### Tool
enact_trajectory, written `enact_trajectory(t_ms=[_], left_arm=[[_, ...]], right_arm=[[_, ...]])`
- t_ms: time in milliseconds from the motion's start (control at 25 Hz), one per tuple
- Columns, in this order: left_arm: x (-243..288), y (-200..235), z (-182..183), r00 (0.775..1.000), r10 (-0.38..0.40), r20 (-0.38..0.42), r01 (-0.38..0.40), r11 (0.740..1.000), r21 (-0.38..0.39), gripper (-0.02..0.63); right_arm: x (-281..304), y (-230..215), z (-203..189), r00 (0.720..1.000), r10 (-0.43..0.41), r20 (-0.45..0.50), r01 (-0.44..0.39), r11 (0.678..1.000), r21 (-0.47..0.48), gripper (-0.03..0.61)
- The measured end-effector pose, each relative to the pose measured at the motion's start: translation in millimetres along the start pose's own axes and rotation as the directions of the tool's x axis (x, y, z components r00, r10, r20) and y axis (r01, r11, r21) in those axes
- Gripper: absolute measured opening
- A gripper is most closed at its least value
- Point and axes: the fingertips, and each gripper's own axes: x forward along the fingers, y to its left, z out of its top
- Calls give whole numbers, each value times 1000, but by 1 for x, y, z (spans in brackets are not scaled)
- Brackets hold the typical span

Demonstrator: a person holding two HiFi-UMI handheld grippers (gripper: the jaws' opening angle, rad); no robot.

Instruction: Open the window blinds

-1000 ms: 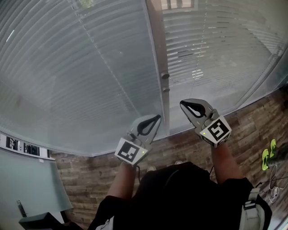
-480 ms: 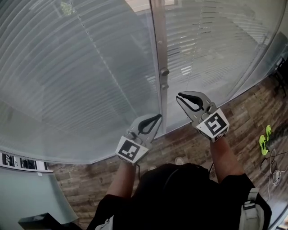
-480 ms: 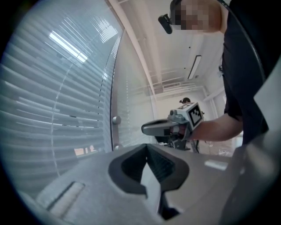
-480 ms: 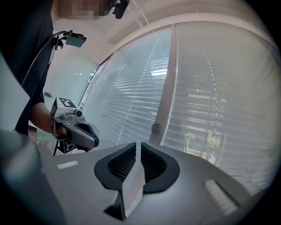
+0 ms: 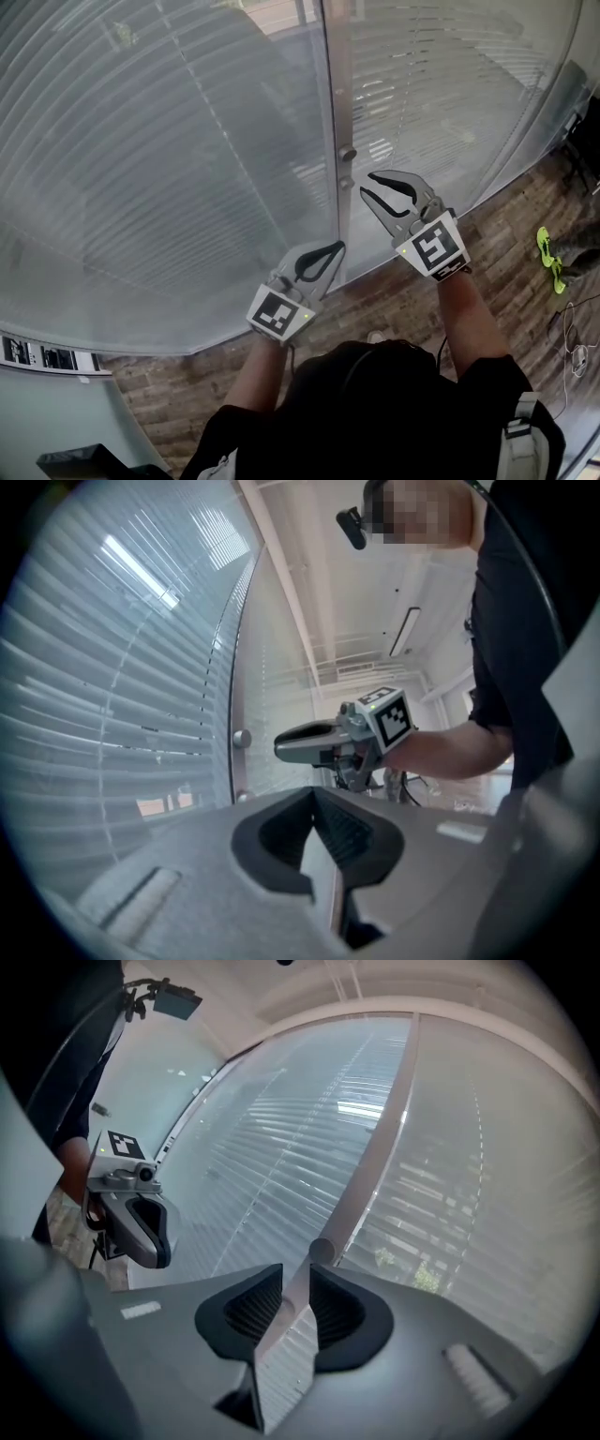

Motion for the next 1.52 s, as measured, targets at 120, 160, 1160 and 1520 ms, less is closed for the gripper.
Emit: enact_trajectory(t_ms=[120,160,1160,1520], left_arm=[[-3,1,0,1000,-7,0,7,1000,-2,5],[-4,1,0,1000,-9,0,9,1000,-2,3],[-28,14,0,1000,20,20,-20,1000,-22,3],[-32,19,4,999,29,34,-28,999,-17,4]], right_arm=[[6,-5,0,999,-29,-34,27,999,-46,108],[8,-7,0,998,-41,-48,38,997,-68,114],[52,-19,10,957,-199,-209,52,830,-555,172],[53,-19,9,953,-224,-203,68,815,-576,124]])
